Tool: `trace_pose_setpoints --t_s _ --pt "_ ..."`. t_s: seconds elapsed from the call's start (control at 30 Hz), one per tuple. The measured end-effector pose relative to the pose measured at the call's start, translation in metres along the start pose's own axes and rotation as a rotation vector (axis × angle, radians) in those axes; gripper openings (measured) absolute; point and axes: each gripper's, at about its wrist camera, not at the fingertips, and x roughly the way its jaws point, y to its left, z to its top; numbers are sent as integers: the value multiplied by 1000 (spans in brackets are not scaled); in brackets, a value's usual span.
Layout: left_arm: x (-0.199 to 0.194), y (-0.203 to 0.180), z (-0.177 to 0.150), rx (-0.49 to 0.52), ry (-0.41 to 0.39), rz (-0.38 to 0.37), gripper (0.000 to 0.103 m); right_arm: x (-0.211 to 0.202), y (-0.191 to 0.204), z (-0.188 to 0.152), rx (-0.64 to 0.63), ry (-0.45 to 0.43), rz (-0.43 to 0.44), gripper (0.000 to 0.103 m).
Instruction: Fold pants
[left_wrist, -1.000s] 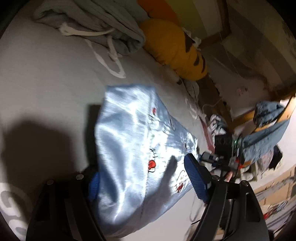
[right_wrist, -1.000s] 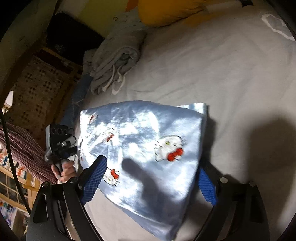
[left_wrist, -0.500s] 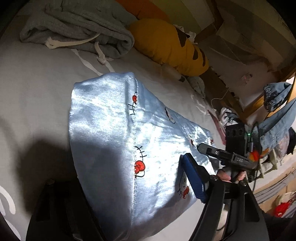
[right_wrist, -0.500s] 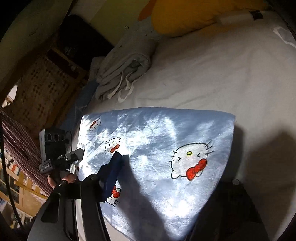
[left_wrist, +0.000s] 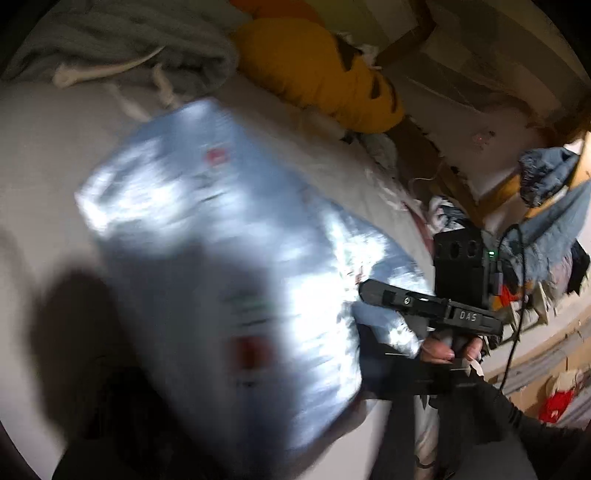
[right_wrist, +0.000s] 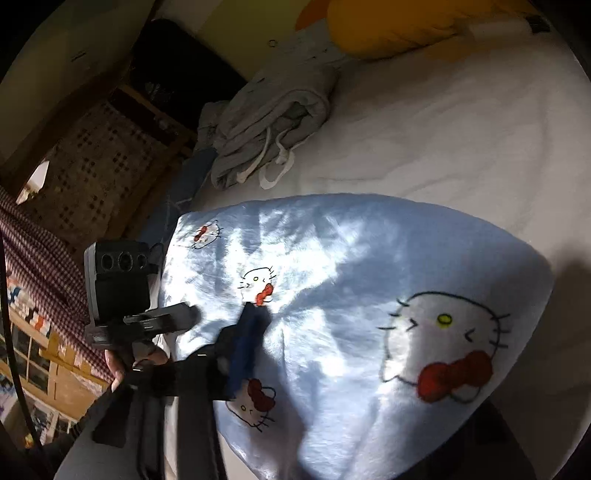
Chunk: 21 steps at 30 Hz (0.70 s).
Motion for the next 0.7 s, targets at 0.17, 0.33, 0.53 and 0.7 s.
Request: trace_pose_setpoints --t_s 0.17,0.33,0.53,0.7 --pt "-4 -21 -9 107 -46 105 20 -3 23 -5 -111 -40 -101 9" --pt "-12 -49 -22 258 -130 239 18 -13 64 -16 -294 -125 -206 8" --pt "-36 -72 -33 360 -249 301 17 -26 90 -21 -396 -207 -260 8" --pt "-59 -102 -32 474 -340 366 17 -36 118 -19 -489 -254 -285 8"
